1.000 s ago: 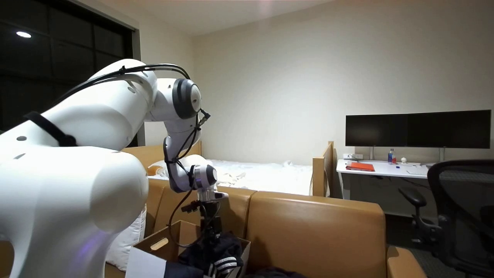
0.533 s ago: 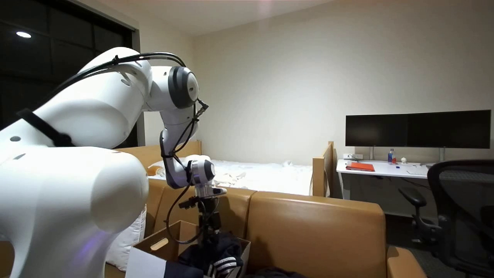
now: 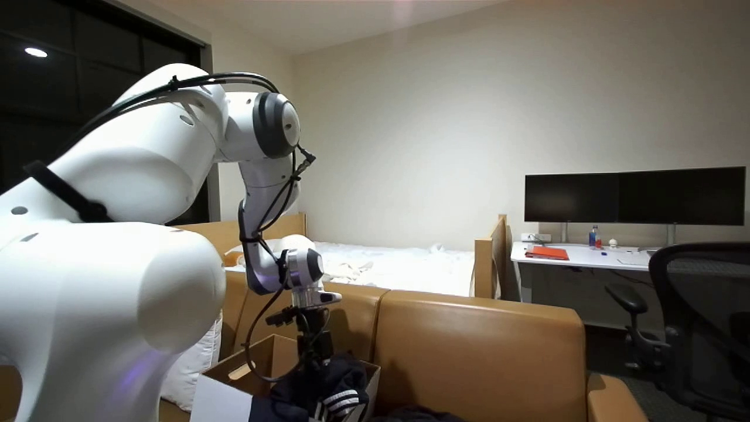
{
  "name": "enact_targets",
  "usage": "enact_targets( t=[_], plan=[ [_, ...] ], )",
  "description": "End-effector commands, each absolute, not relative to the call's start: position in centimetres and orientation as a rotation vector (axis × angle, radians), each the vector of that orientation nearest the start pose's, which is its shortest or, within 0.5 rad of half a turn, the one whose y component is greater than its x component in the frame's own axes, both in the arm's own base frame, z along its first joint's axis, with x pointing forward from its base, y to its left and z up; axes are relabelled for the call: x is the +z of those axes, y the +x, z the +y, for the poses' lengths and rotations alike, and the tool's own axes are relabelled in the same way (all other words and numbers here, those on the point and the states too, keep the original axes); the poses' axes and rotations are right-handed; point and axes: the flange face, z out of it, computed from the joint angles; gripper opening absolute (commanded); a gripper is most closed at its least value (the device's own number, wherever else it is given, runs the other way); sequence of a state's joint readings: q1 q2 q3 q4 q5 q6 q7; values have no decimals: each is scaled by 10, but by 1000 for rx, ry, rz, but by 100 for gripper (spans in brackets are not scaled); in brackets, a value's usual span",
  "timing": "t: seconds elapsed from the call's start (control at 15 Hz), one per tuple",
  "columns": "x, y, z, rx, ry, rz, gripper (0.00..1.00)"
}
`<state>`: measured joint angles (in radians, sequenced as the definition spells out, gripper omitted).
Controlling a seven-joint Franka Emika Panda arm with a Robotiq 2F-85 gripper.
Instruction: Pick up the black cloth from the sofa and put it in the box
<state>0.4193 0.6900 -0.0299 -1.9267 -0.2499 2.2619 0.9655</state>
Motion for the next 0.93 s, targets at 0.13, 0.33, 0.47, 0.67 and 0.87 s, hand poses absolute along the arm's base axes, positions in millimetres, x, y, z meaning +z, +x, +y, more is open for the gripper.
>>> enact_targets(
  t=[0.13, 0.33, 0.47, 0.67, 0.87],
  plan=[
    [128, 498, 206, 220, -3402, 662, 100],
    [138, 483, 208, 208, -3397, 651, 100],
    [143, 474, 209, 209, -3398, 653, 100],
    [150, 463, 213, 206, -3401, 654, 100],
    [152, 457, 213, 220, -3402, 634, 100]
  ],
)
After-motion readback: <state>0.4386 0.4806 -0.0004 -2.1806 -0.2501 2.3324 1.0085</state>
